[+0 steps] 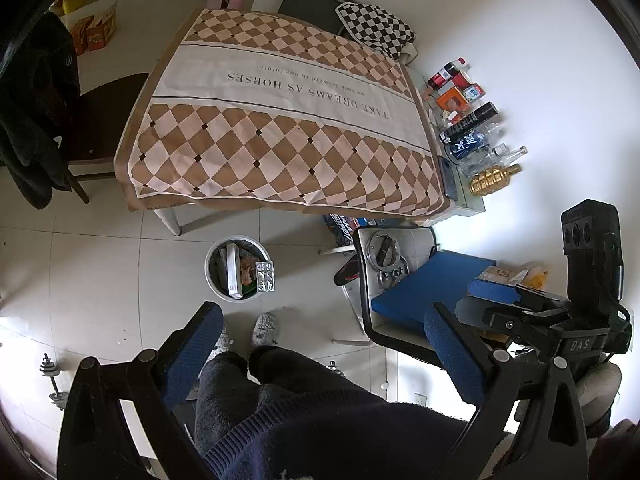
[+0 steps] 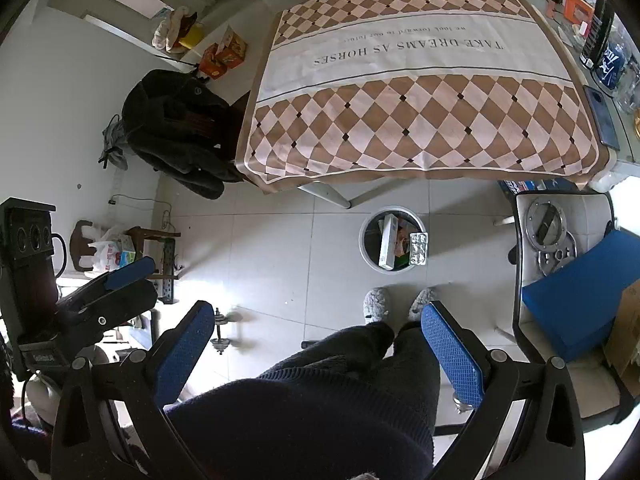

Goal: Collect trash

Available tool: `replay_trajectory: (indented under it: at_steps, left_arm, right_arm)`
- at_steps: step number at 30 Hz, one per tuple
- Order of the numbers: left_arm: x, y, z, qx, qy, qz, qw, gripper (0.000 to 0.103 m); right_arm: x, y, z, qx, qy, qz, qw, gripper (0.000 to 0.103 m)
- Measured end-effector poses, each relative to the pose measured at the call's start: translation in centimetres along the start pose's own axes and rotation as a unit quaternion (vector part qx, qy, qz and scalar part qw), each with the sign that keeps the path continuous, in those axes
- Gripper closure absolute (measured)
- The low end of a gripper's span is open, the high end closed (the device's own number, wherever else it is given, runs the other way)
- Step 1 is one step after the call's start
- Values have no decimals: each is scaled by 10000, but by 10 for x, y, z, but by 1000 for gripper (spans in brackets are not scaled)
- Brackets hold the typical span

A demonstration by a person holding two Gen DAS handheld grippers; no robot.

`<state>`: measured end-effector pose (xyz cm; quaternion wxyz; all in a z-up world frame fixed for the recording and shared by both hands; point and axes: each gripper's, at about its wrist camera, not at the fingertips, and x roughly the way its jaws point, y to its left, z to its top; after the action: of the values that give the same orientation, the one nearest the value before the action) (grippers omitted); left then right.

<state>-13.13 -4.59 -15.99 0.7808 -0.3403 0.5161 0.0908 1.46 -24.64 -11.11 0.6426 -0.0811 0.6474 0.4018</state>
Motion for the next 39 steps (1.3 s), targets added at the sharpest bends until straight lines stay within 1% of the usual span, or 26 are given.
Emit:
replay_trajectory:
  at_steps: [11,22,39]
  left_arm:
    - [-1,-1,0,9,-6,-9,10000,0]
    - [-6,-5,-1,78,37,-77,9999,0]
    - [-5,-10,-3,91,40,-84,9999,0]
  right_arm:
    - [-1,6,-3,-21,-9,39,10000,0]
    - [-4,4,-7,-26,7,74,10000,0]
    - [-7,4,-9,-14,-25,80,10000,0]
